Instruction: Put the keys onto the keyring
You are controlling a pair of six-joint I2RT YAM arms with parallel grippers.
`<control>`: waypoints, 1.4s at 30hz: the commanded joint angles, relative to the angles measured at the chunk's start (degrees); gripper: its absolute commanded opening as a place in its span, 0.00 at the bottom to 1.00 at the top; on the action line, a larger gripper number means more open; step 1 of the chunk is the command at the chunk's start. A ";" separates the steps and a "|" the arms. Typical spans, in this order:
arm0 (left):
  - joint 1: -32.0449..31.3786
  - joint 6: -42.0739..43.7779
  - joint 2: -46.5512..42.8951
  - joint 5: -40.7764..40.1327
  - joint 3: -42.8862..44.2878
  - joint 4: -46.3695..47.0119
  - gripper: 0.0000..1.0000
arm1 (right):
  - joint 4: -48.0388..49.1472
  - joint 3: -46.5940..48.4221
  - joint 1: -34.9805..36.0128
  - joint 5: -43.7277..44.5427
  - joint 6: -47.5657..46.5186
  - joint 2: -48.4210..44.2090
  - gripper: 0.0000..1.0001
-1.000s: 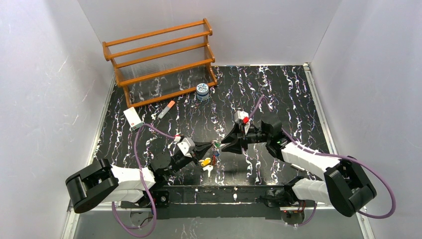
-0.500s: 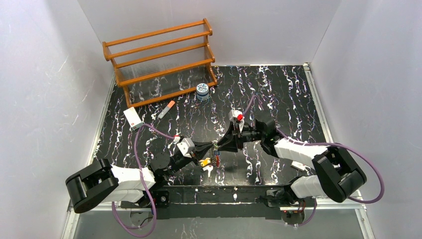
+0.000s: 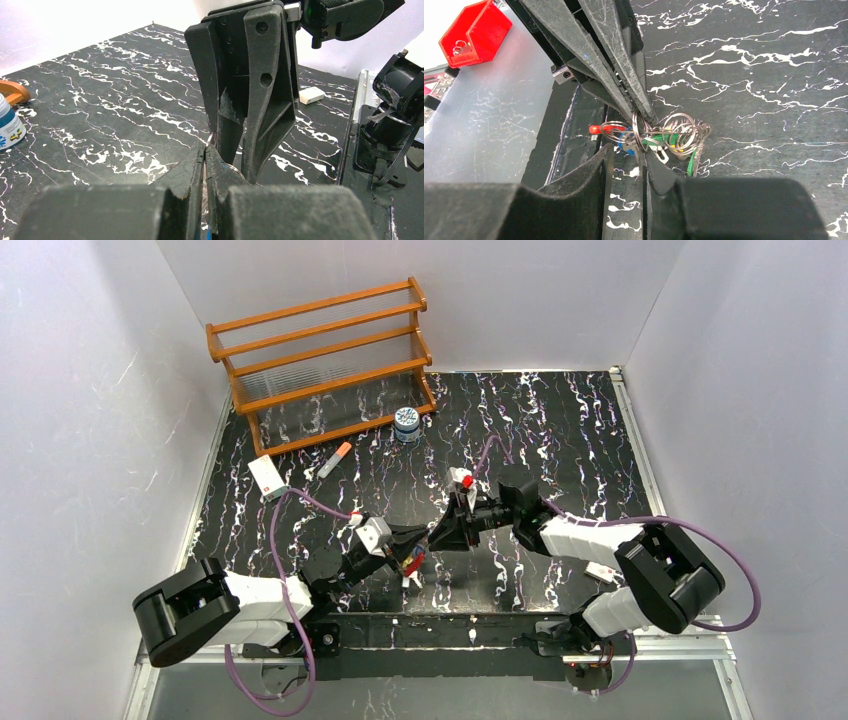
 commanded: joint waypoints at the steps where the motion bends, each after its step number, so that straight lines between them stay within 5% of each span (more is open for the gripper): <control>1: -0.10 -0.08 -0.48 0.01 0.31 4.08 0.00 | -0.76 2.56 0.77 -0.02 -2.08 -0.84 0.33; 17: -0.10 5.85 1.87 -5.83 2.67 3.45 0.00 | -11.83 0.59 0.66 17.08 -12.70 -16.95 0.80; 31: 6.44 7.27 18.92 -7.37 21.60 3.47 0.00 | -16.55 0.36 0.35 21.51 -12.35 -21.40 0.98; 42: 7.81 7.29 23.03 -4.57 14.49 4.41 0.00 | -13.76 -1.04 -3.66 20.95 -4.62 -18.80 0.99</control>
